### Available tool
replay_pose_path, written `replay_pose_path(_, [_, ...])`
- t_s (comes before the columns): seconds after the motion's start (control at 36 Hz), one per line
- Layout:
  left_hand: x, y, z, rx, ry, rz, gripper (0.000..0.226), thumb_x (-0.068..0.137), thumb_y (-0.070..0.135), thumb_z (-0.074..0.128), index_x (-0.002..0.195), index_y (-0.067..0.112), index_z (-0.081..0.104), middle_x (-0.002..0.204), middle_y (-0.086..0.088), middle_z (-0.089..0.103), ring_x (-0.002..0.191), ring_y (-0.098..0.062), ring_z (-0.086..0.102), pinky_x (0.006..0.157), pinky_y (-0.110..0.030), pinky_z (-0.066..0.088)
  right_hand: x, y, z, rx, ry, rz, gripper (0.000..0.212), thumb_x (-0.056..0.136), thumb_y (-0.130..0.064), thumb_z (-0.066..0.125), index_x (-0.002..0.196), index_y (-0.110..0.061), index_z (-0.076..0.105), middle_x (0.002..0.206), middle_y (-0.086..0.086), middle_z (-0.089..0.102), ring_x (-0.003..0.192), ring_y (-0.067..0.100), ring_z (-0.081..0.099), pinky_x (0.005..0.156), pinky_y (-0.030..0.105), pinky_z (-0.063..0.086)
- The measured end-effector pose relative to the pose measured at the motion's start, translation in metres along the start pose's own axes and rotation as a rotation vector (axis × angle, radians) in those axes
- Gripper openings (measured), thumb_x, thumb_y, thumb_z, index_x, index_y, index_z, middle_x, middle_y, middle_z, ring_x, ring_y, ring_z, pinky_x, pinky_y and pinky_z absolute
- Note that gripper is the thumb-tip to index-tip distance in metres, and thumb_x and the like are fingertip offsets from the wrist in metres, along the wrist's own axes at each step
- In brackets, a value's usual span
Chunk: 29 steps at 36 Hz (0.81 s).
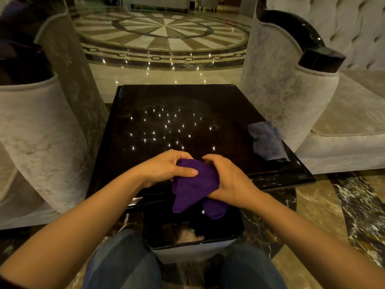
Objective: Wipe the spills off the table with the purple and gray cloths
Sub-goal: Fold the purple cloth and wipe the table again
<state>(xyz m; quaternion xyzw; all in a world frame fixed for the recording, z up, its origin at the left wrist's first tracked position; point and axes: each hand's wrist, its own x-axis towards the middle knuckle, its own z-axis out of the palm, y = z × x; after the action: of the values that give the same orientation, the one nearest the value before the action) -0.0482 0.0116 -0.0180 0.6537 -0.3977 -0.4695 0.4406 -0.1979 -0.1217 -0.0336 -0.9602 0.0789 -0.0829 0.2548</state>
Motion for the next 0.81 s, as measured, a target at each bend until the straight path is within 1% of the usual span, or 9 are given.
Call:
replay_pose_path(0.08, [-0.006, 0.003, 0.001, 0.006, 0.027, 0.033, 0.009, 0.075, 0.022, 0.068, 0.082, 0.026, 0.063, 0.078, 0.008, 0.068, 0.073, -0.002, 0.066, 0.06, -0.013, 0.052, 0.001, 0.007, -0.01, -0.021, -0.105, 0.107, 0.062, 0.064, -0.044, 0.076, 0.116, -0.024, 0.047, 0.102, -0.002, 0.055, 0.096, 0.013, 0.046, 0.076, 0.026, 0.041])
replay_pose_path(0.19, [-0.014, 0.007, 0.004, 0.045, 0.053, 0.076, 0.011, 0.076, 0.018, 0.067, 0.084, 0.024, 0.062, 0.083, 0.005, 0.066, 0.075, -0.003, 0.067, 0.06, -0.013, 0.052, -0.003, 0.008, -0.026, -0.018, -0.181, 0.111, 0.052, 0.059, -0.043, 0.08, 0.1, -0.03, 0.049, 0.08, -0.02, 0.04, 0.08, -0.003, 0.037, 0.072, 0.02, 0.028])
replay_pose_path(0.25, [-0.017, 0.01, 0.004, 0.078, 0.085, 0.117, 0.014, 0.076, 0.016, 0.068, 0.084, 0.026, 0.063, 0.086, 0.006, 0.066, 0.078, -0.002, 0.066, 0.062, -0.013, 0.052, -0.004, 0.007, -0.034, 0.02, -0.227, 0.111, 0.051, 0.058, -0.041, 0.081, 0.093, -0.034, 0.045, 0.082, -0.021, 0.045, 0.08, -0.005, 0.042, 0.073, 0.02, 0.03])
replay_pose_path(0.31, [-0.024, 0.016, 0.005, 0.108, 0.109, 0.146, 0.018, 0.075, 0.014, 0.069, 0.085, 0.028, 0.064, 0.087, 0.007, 0.066, 0.08, -0.001, 0.066, 0.064, -0.013, 0.052, -0.003, 0.006, -0.04, 0.109, -0.266, 0.114, 0.048, 0.06, -0.034, 0.082, 0.089, -0.035, 0.045, 0.087, -0.019, 0.052, 0.085, 0.003, 0.053, 0.068, 0.018, 0.04])
replay_pose_path(0.36, [-0.027, 0.017, 0.007, 0.155, 0.127, 0.183, 0.021, 0.075, 0.012, 0.069, 0.087, 0.028, 0.064, 0.088, 0.006, 0.065, 0.082, -0.002, 0.065, 0.066, -0.014, 0.053, -0.004, 0.004, -0.048, 0.159, -0.304, 0.098, 0.046, 0.063, -0.027, 0.082, 0.093, -0.033, 0.047, 0.094, -0.015, 0.055, 0.088, 0.005, 0.057, 0.064, 0.016, 0.047])
replay_pose_path(0.53, [-0.038, 0.018, 0.007, 0.192, 0.221, 0.247, 0.026, 0.073, 0.014, 0.071, 0.088, 0.034, 0.063, 0.088, 0.01, 0.067, 0.086, -0.004, 0.065, 0.071, -0.018, 0.055, -0.003, 0.001, -0.06, 0.267, -0.384, 0.035, 0.047, 0.077, -0.017, 0.071, 0.116, -0.025, 0.046, 0.117, -0.002, 0.055, 0.103, 0.01, 0.056, 0.086, 0.03, 0.052])
replay_pose_path(0.64, [-0.046, 0.02, 0.012, 0.236, 0.267, 0.301, 0.03, 0.072, 0.014, 0.071, 0.086, 0.039, 0.062, 0.085, 0.022, 0.067, 0.087, 0.001, 0.064, 0.071, -0.013, 0.052, -0.011, -0.007, -0.066, 0.264, -0.382, 0.003, 0.043, 0.079, -0.011, 0.064, 0.117, -0.021, 0.045, 0.116, 0.001, 0.053, 0.101, 0.015, 0.055, 0.084, 0.035, 0.051])
replay_pose_path(0.72, [-0.051, 0.012, 0.021, 0.221, 0.316, 0.293, 0.031, 0.071, 0.016, 0.071, 0.084, 0.042, 0.062, 0.085, 0.019, 0.067, 0.087, 0.001, 0.064, 0.071, -0.013, 0.053, -0.015, -0.009, -0.062, 0.207, -0.41, -0.017, 0.035, 0.078, -0.019, 0.056, 0.111, -0.023, 0.045, 0.109, -0.008, 0.05, 0.097, 0.008, 0.052, 0.078, 0.024, 0.047])
replay_pose_path(0.81, [-0.054, 0.01, 0.023, 0.256, 0.331, 0.304, 0.032, 0.072, 0.016, 0.07, 0.085, 0.043, 0.06, 0.087, 0.017, 0.065, 0.088, 0.003, 0.063, 0.07, -0.011, 0.052, -0.014, -0.008, -0.059, 0.129, -0.363, -0.038, 0.026, 0.085, -0.012, 0.052, 0.103, -0.03, 0.046, 0.098, -0.019, 0.045, 0.09, 0.0, 0.049, 0.072, 0.015, 0.042])
